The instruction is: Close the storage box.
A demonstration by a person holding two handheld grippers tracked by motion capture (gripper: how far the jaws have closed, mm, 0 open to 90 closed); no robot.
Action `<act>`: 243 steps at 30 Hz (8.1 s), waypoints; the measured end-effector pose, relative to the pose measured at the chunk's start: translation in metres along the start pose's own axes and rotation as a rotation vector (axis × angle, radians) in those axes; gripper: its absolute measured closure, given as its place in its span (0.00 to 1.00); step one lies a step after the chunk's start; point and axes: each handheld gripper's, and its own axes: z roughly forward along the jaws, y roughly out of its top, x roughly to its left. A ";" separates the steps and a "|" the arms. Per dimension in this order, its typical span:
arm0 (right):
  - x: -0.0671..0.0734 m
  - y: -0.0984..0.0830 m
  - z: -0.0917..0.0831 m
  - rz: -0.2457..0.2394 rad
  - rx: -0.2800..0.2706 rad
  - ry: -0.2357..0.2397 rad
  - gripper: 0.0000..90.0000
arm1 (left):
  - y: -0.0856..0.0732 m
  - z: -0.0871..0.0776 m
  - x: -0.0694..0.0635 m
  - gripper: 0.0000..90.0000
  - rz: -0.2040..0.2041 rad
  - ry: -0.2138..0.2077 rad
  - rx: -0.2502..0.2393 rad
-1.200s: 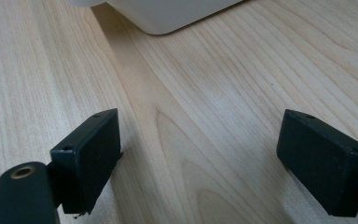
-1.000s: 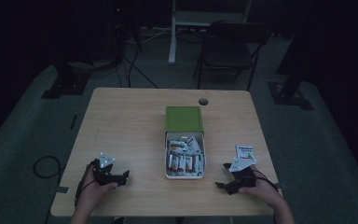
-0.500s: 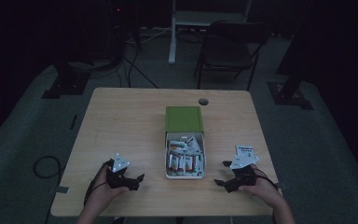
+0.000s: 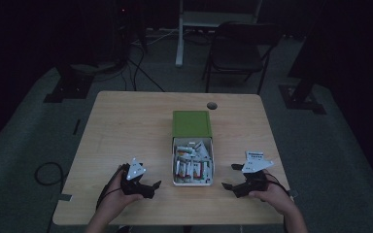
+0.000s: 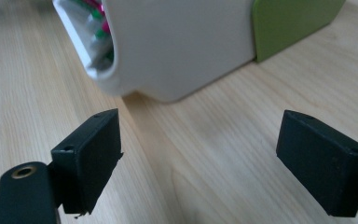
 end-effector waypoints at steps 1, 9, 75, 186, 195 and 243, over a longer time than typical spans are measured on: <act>0.000 0.001 0.000 0.008 -0.016 0.002 0.15 | 0.001 0.000 -0.001 0.04 0.005 -0.004 -0.004; 0.003 0.009 -0.001 0.018 -0.066 0.032 0.15 | 0.011 0.004 -0.008 0.04 0.040 -0.037 -0.046; -0.011 0.033 0.027 0.106 -0.151 -0.025 0.14 | 0.044 0.035 0.002 0.04 0.074 -0.036 -0.104; -0.035 0.059 0.055 0.273 -0.179 -0.238 0.14 | 0.073 0.062 0.031 0.04 -0.016 -0.007 -0.101; -0.032 0.054 0.048 0.265 -0.185 -0.252 0.14 | 0.071 0.054 0.027 0.04 -0.008 0.014 -0.117; -0.021 -0.004 0.025 0.280 -0.062 -0.322 0.13 | 0.007 0.012 0.056 0.04 -0.143 0.215 -0.025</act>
